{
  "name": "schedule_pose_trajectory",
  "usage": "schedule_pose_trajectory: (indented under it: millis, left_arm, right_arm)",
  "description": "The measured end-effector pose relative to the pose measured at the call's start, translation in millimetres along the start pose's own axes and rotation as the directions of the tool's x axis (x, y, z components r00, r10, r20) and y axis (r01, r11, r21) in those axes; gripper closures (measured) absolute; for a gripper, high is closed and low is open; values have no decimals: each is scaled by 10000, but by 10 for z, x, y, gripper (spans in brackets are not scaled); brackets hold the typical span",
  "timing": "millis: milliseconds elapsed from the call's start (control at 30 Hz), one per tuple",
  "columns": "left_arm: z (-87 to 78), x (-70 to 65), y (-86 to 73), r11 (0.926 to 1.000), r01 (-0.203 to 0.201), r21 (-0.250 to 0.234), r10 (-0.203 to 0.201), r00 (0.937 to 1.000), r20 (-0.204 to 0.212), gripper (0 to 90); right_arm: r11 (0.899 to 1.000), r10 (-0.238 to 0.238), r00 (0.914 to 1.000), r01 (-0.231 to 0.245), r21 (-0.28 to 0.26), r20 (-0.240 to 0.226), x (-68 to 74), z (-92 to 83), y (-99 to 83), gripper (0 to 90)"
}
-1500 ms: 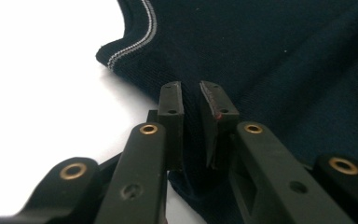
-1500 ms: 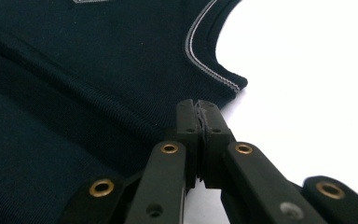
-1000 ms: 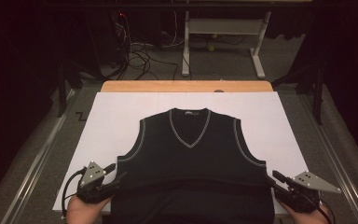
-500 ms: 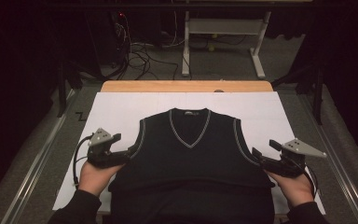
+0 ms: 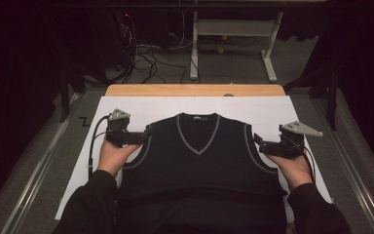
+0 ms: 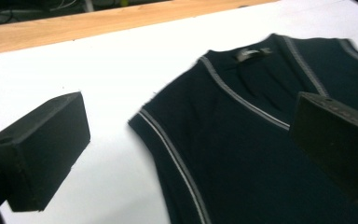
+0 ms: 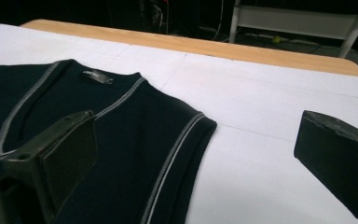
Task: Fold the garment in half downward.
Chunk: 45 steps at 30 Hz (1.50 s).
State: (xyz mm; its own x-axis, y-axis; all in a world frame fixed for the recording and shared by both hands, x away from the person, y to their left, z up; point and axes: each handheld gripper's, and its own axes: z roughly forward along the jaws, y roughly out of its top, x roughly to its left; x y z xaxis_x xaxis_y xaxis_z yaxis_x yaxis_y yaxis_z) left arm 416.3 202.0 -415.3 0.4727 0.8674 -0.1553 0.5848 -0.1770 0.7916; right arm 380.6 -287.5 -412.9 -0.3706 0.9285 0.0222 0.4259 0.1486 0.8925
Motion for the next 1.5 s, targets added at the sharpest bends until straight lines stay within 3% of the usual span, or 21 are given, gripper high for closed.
schedule_pose_trajectory:
  millis: [100,167,200,233,333,433,533,567,633,700,767,800,933,967,1000,1167,1200,1333,1400,1500]
  left_arm:
    - [222,48,-2,9977,28,681,-5,9994,-339,0]
    - [287,71,-8,9963,233,831,-202,9991,-370,16]
    - [425,117,-11,9899,668,1250,-623,9973,-397,26]
    - [490,130,-8,9863,807,1440,-755,9963,-418,29]
    - [603,132,-6,9817,868,1696,-781,9953,-575,68]
    - [797,125,-56,9654,1222,2303,-1082,9915,-725,128]
    - [832,83,-74,9701,989,2217,-816,9930,-858,134]
    - [846,21,-83,9727,721,2207,-514,9939,-980,212]
    - [854,-43,-92,9728,514,2259,-224,9913,-1293,256]
    - [846,-79,-98,9735,600,2208,-314,9909,-1307,318]
    - [837,-107,-96,9716,695,2264,-390,9899,-1363,361]
    - [830,-121,-95,9705,777,2280,-474,9896,-1355,384]
    - [791,-142,-123,9717,716,2250,-480,9930,-1084,507]
    - [765,-126,-153,9745,796,2096,-608,9936,-949,535]
    - [757,-119,-163,9752,864,2039,-694,9936,-893,554]
    - [749,-147,-172,9758,707,2068,-549,9952,-813,658]
    - [746,-161,-177,9763,684,2056,-534,9956,-773,683]
    - [740,-175,-183,9767,674,2036,-528,9957,-765,717]
    - [725,-184,-185,9777,749,1962,-602,9950,-802,720]
    - [622,-188,-125,9877,700,1396,-603,9956,-720,721]
  right_arm:
    - [9994,47,9999,-44,355,-93,20,107,28,0]
    - [9992,52,9999,-46,410,-150,43,152,39,1]
    - [9991,67,9998,-59,426,-189,55,171,40,2]
    - [9988,66,9998,-56,477,-209,66,192,38,2]
    - [9983,84,9997,-70,570,-240,85,230,19,2]
    - [9945,112,9997,-86,1048,-235,105,329,-42,4]
    - [9928,64,9998,-41,1194,-186,109,378,-61,20]
    - [9912,51,9999,-36,1327,-109,100,422,-69,64]
    - [9900,248,9997,-241,1388,-33,70,473,-77,112]
    - [9843,532,9985,-541,1677,96,34,553,-88,157]
    - [9710,650,9978,-662,2295,130,11,661,-91,217]
    - [9640,585,9981,-610,2587,175,8,715,-90,246]
    - [9582,245,9980,-400,2831,579,8,830,-92,309]
    - [9482,252,9979,-429,3148,603,-2,923,-102,324]
    - [9457,283,9980,-449,3220,558,5,956,-103,357]
    - [9476,-12,9980,-190,3190,630,78,1035,-84,477]
    - [9468,-50,9981,-149,3214,610,113,1047,-70,589]
    - [9458,323,9985,-446,3216,437,130,1041,-68,770]
    - [9453,342,9985,-461,3229,424,138,1038,-67,783]
    - [9499,-30,9993,-92,3125,385,171,1000,-38,792]
